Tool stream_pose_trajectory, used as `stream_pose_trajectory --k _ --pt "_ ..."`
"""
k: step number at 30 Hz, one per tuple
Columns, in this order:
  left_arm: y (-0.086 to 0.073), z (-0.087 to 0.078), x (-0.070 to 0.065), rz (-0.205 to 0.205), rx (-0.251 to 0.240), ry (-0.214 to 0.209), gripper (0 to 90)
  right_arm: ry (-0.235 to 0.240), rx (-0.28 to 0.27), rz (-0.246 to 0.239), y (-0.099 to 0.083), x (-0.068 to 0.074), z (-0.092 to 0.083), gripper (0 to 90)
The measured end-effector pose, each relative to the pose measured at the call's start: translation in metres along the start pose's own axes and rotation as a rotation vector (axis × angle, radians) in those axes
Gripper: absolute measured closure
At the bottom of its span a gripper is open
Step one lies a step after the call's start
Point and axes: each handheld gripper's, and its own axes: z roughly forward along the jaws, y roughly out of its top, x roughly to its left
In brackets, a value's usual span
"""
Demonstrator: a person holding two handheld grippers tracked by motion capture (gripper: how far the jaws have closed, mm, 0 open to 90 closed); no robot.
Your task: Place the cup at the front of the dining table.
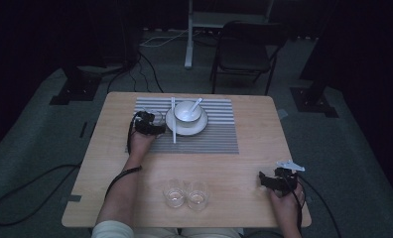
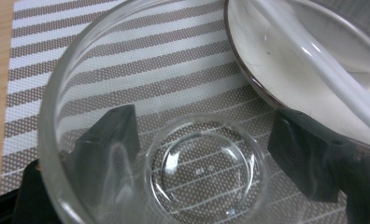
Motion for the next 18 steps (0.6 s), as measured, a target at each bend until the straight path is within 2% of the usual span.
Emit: stream_pose_trajectory --k 1,2,9,10,11,12,14,15,16,17,18 --pt "0.000 0.000 -0.002 0.015 0.002 0.017 21.3 0.000 0.000 0.000 0.000 0.000 0.000 12.1" --pt "0.000 0.000 -0.003 0.013 0.003 0.021 21.3 0.000 0.000 -0.001 0.000 0.000 0.000 12.1" --pt "0.000 -0.004 -0.002 0.011 0.012 0.027 18.9 0.000 0.000 0.000 0.000 0.000 0.000 12.1" --pt "0.000 -0.005 0.000 0.005 0.017 -0.006 17.6 0.000 0.000 0.000 0.000 0.000 0.000 12.1" --pt "0.000 -0.004 0.000 0.007 0.032 -0.009 15.8 0.000 0.000 0.000 0.000 0.000 0.000 12.1" --pt "0.000 -0.005 0.001 0.008 0.036 -0.024 7.8 0.000 0.000 -0.001 0.000 0.000 0.000 12.1" --pt "-0.001 -0.008 0.003 -0.008 0.015 -0.030 7.5 0.000 0.000 0.000 0.000 0.000 0.000 12.1" --pt "-0.002 -0.011 0.004 -0.015 0.010 -0.049 7.5 0.000 0.000 0.000 0.000 0.000 0.000 12.1" --pt "-0.002 -0.011 0.005 -0.016 0.019 -0.045 7.4 0.000 0.000 0.000 0.000 0.000 0.000 12.1" --pt "-0.003 -0.012 0.005 -0.010 0.030 -0.059 1.2 0.000 0.000 0.000 0.000 0.000 0.000 12.1" --pt "-0.003 -0.013 0.006 -0.007 0.038 -0.064 0.6 0.000 0.000 0.000 0.000 0.000 0.000 12.1"
